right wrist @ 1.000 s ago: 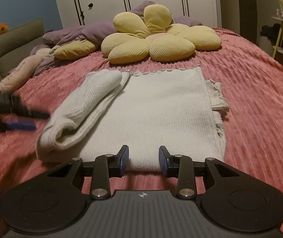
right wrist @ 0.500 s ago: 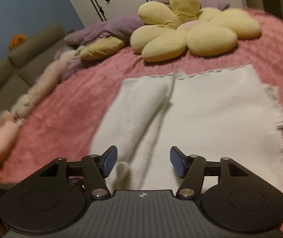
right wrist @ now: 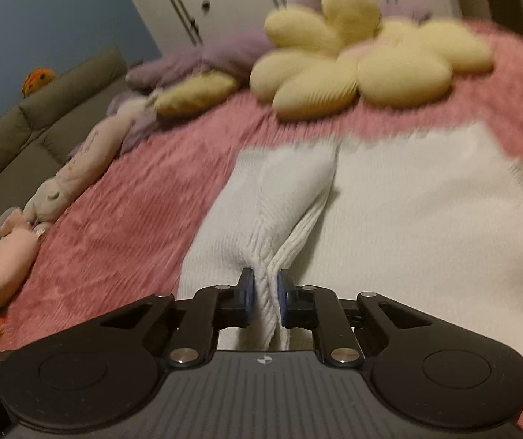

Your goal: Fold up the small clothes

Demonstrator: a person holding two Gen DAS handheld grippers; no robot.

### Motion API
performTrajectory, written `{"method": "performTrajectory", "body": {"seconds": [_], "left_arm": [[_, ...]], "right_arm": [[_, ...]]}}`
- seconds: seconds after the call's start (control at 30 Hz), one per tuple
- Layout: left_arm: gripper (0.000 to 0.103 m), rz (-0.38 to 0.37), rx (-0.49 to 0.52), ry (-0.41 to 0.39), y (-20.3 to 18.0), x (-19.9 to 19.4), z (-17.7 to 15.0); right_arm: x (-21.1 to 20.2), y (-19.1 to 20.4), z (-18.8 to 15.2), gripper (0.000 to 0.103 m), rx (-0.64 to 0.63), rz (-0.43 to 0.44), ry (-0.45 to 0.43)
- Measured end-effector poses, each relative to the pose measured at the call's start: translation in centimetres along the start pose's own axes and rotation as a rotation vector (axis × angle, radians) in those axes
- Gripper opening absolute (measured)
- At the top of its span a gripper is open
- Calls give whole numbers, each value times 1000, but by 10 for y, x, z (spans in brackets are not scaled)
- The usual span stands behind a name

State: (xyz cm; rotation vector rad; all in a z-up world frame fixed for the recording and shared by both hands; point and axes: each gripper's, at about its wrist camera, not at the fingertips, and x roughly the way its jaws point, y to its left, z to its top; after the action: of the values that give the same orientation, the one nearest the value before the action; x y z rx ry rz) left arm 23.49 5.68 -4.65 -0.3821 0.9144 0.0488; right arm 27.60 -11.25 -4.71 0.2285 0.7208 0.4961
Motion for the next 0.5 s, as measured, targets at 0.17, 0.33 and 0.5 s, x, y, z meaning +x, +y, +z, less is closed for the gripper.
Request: {"method": "performTrajectory", "body": {"seconds": [0.17, 0.33, 0.5], "left_arm": [[83, 19, 7, 23, -1, 10, -3], [84, 16, 3, 23, 2, 10, -2], [85, 20, 19, 16, 1, 11, -3]], "right_arm": [[13, -8, -10, 16, -57, -51, 66], [10, -27, 5, 37, 66, 67, 67], [31, -43, 21, 65, 162, 119, 86]]}}
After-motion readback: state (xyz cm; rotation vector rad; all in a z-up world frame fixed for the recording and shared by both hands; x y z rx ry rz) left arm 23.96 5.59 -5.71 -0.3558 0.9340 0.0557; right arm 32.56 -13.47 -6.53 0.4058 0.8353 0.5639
